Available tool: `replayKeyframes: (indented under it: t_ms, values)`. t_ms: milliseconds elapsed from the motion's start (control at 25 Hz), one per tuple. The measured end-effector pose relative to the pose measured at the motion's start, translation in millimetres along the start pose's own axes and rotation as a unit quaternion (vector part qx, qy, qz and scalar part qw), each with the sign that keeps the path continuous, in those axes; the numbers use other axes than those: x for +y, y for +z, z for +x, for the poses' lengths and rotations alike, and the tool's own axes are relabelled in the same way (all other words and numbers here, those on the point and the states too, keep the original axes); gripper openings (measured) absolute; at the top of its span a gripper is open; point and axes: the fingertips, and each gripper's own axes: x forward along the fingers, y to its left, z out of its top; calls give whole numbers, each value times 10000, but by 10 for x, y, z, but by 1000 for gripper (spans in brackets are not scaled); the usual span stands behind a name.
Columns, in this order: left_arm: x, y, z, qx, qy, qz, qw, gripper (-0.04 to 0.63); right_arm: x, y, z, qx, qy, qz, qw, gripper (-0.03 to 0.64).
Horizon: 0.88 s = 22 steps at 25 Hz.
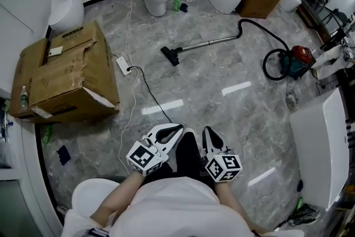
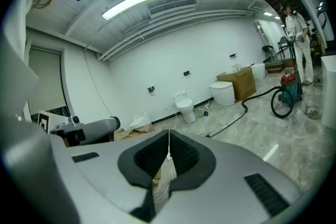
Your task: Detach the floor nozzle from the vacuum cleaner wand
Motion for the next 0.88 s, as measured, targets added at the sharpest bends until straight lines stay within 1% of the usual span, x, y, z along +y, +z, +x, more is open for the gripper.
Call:
replayKeyframes:
  t_ms: [160,320,680,880]
  values:
    - [275,83,356,15,195,25,9998,12,-241,300,374,-5,201,-50,9998,17]
    - [458,156,682,39,325,21,9995,12,-448,519,653,29,396,-56,9992,17]
    - [757,194,1219,111,535,-84,9985,12,-859,747,1075,221,653,-31,9976,17]
    - [927,228,1562,56,596,-120,9981,12,-1173,880,1216,238,654,-29,9976,17]
